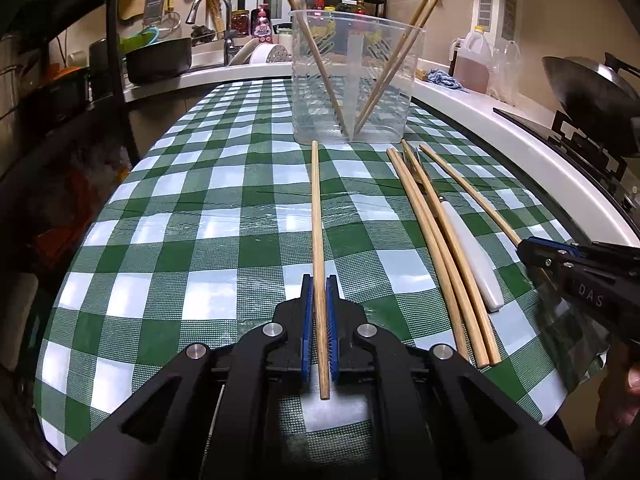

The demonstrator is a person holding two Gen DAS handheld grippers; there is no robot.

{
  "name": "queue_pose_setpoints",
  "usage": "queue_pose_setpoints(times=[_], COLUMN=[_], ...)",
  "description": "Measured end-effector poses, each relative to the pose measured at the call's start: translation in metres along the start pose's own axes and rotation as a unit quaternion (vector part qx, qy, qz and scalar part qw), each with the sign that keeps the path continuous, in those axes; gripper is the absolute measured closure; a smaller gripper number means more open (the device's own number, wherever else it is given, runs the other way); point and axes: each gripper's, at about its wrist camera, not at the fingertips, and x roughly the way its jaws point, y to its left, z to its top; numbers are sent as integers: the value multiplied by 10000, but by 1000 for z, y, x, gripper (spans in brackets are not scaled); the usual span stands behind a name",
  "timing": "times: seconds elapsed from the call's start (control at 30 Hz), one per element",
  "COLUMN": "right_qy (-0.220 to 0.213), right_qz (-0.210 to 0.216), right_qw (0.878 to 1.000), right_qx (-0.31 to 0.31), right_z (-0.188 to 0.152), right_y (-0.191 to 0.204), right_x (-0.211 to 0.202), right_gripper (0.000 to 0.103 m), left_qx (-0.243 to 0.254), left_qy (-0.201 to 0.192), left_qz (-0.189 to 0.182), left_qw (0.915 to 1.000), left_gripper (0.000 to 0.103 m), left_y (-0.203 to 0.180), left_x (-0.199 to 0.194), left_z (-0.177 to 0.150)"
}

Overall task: Organize utensils
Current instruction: 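Lift both held chopsticks off the cloth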

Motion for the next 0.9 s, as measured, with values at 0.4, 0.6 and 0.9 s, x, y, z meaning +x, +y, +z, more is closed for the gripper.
queue_pose_setpoints(times=[0.4, 0.6, 0.9], right_qy=[3, -1, -3], right_qz=[-10, -1, -21], right_qw=[10000, 10000, 9999], right_qx=[-13, -86, -112], right_z=[0, -1, -1], right_y=[0, 3, 7], right_x=[1, 0, 0], right_gripper=[97, 97, 97], left_qx=[59, 57, 59], left_qy=[-46, -33, -21], left_qz=[53, 49, 33], left_qw=[10000, 10000, 10000], left_gripper=[96, 97, 97], left_y=[-2, -2, -2], left_x=[1, 1, 1], left_z=[0, 1, 2])
